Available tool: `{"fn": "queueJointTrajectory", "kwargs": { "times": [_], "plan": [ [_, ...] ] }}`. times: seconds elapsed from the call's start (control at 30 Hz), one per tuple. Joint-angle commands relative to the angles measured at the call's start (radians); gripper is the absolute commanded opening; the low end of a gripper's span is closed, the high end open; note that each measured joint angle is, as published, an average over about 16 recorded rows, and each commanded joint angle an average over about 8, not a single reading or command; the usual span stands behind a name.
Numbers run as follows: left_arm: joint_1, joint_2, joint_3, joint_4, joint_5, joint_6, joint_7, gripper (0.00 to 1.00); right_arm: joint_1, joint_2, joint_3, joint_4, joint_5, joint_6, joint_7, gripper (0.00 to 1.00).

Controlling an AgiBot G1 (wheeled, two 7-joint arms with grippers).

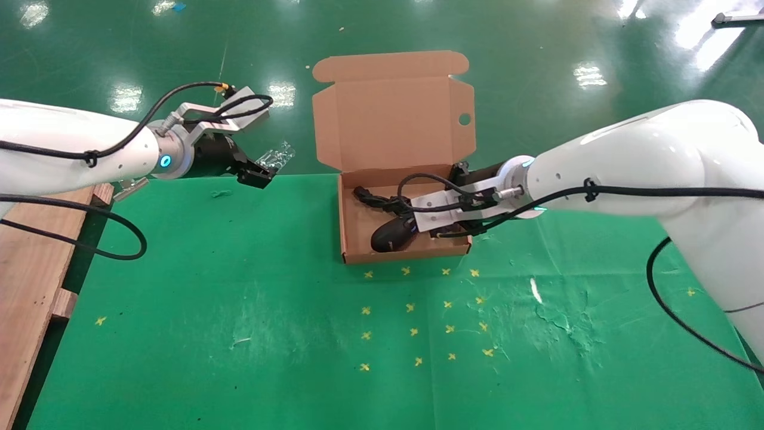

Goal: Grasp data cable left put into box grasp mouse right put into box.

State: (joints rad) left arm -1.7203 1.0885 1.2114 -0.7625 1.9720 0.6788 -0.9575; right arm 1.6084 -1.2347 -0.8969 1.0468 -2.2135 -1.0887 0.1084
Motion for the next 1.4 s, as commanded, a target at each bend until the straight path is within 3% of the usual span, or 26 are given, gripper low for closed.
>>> {"fn": "queueJointTrajectory", "kwargs": {
  "times": [0.03, 0.07, 0.7, 1.4],
  "plan": [
    [0.000, -0.002, 0.000, 0.001, -0.001, 0.000, 0.000, 1.00, -0.015, -0.001, 0.000, -0.022, -0.013, 0.020, 0.014, 0.94],
    [0.000, -0.001, 0.000, 0.001, -0.001, 0.000, 0.000, 1.00, -0.016, -0.001, 0.001, -0.023, -0.014, 0.021, 0.014, 1.00],
    [0.001, 0.001, 0.000, -0.001, 0.000, 0.000, 0.000, 1.00, -0.009, 0.014, 0.013, 0.010, 0.027, -0.009, 0.003, 1.00],
    [0.001, 0.001, 0.000, -0.001, 0.000, 0.000, 0.000, 1.00, -0.188, 0.221, 0.219, 0.087, 0.523, -0.144, 0.029, 1.00]
  ]
}}
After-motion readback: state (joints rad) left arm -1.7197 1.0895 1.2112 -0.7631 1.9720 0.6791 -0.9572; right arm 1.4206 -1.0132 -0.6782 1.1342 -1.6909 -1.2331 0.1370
